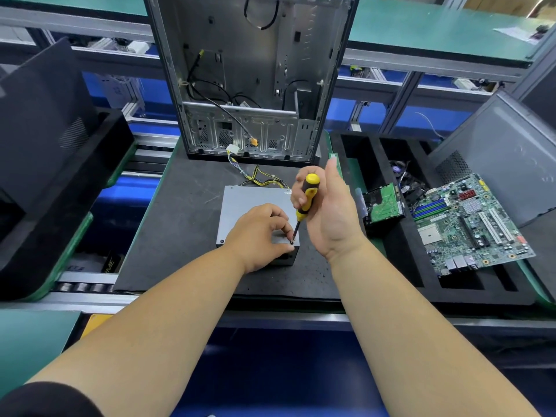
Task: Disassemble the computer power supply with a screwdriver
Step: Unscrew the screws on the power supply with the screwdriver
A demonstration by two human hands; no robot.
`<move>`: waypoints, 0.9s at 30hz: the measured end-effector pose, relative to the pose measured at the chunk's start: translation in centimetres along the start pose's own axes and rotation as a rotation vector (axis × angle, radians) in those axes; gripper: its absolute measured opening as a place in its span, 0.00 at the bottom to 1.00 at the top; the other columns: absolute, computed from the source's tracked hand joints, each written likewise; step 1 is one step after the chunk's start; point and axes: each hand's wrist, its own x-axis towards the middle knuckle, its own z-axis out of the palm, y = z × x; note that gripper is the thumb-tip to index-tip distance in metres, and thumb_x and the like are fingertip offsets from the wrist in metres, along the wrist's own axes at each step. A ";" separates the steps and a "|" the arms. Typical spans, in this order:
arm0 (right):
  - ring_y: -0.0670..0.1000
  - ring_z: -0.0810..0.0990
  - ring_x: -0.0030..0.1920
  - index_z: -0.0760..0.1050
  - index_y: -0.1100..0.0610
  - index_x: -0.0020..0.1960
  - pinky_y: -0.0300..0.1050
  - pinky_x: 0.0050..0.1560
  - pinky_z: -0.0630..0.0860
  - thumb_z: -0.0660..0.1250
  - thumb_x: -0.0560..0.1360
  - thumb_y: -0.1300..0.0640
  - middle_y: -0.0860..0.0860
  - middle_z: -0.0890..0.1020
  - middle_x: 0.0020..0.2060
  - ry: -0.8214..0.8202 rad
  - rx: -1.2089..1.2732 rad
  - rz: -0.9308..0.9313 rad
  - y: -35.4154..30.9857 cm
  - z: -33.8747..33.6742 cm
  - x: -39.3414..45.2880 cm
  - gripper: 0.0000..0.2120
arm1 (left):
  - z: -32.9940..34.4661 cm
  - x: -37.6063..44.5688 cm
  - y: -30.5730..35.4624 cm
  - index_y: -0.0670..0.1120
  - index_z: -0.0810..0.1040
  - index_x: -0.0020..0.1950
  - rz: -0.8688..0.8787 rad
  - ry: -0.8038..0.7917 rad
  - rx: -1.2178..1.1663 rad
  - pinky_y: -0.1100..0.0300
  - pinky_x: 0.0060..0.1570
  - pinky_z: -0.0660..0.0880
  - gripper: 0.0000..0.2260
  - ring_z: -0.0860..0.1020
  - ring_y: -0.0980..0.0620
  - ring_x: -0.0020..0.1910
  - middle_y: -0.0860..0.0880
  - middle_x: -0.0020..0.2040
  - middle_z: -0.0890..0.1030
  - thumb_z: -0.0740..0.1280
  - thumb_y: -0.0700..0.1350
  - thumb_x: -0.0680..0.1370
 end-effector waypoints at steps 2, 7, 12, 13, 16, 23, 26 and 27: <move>0.49 0.67 0.32 0.67 0.56 0.41 0.41 0.36 0.65 0.56 0.81 0.45 0.49 0.70 0.29 -0.025 -0.036 -0.020 -0.2 -0.1 -0.3 0.16 | 0.0 0.0 0.0 0.61 0.76 0.38 0.003 -0.001 0.004 0.56 0.61 0.70 0.10 0.70 0.57 0.58 0.60 0.55 0.72 0.77 0.52 0.71; 0.51 0.74 0.40 0.72 0.58 0.42 0.37 0.40 0.73 0.59 0.82 0.52 0.51 0.77 0.37 0.010 -0.082 -0.024 -0.6 -0.2 -0.7 0.13 | -0.1 0.0 0.1 0.61 0.75 0.39 0.000 -0.005 0.014 0.56 0.62 0.70 0.10 0.69 0.57 0.58 0.60 0.55 0.72 0.76 0.53 0.71; 0.50 0.75 0.40 0.78 0.56 0.38 0.43 0.45 0.70 0.56 0.84 0.51 0.49 0.79 0.35 0.050 -0.086 -0.010 -0.5 -0.2 -0.5 0.21 | -0.1 0.0 0.1 0.61 0.76 0.39 -0.007 -0.011 0.007 0.55 0.61 0.70 0.09 0.69 0.57 0.58 0.60 0.55 0.72 0.76 0.52 0.71; 0.49 0.75 0.38 0.79 0.56 0.37 0.44 0.45 0.70 0.55 0.85 0.50 0.49 0.79 0.34 0.048 -0.077 -0.011 -0.5 -0.1 -0.4 0.23 | -0.1 -0.1 0.2 0.61 0.76 0.39 -0.004 -0.010 0.006 0.55 0.61 0.70 0.10 0.69 0.57 0.58 0.60 0.55 0.72 0.76 0.52 0.71; 0.47 0.70 0.31 0.79 0.56 0.37 0.42 0.40 0.68 0.51 0.85 0.48 0.51 0.73 0.28 0.047 -0.058 0.000 -0.1 0.0 -0.2 0.26 | -0.1 -0.1 0.2 0.62 0.75 0.39 0.001 -0.003 -0.002 0.55 0.61 0.70 0.11 0.70 0.56 0.58 0.60 0.55 0.72 0.77 0.52 0.71; 0.49 0.62 0.29 0.72 0.60 0.43 0.40 0.34 0.65 0.47 0.83 0.41 0.50 0.66 0.25 -0.009 0.014 -0.026 0.0 -0.1 0.1 0.27 | -0.1 -0.1 0.1 0.62 0.76 0.38 -0.012 -0.003 -0.010 0.55 0.61 0.70 0.11 0.69 0.57 0.59 0.60 0.55 0.72 0.77 0.52 0.70; 0.49 0.66 0.33 0.68 0.57 0.44 0.41 0.37 0.65 0.58 0.81 0.47 0.49 0.70 0.29 -0.029 -0.038 -0.036 -0.1 -0.3 -0.3 0.14 | -0.1 0.0 0.2 0.62 0.76 0.38 -0.005 -0.010 0.002 0.55 0.62 0.70 0.10 0.69 0.57 0.59 0.60 0.55 0.72 0.77 0.52 0.70; 0.50 0.67 0.35 0.68 0.56 0.43 0.42 0.39 0.65 0.59 0.79 0.48 0.50 0.72 0.31 -0.030 -0.074 -0.040 -0.1 -0.4 -0.5 0.12 | -0.1 0.0 0.2 0.62 0.76 0.38 -0.003 -0.011 0.007 0.55 0.62 0.70 0.10 0.69 0.57 0.59 0.60 0.55 0.72 0.77 0.52 0.71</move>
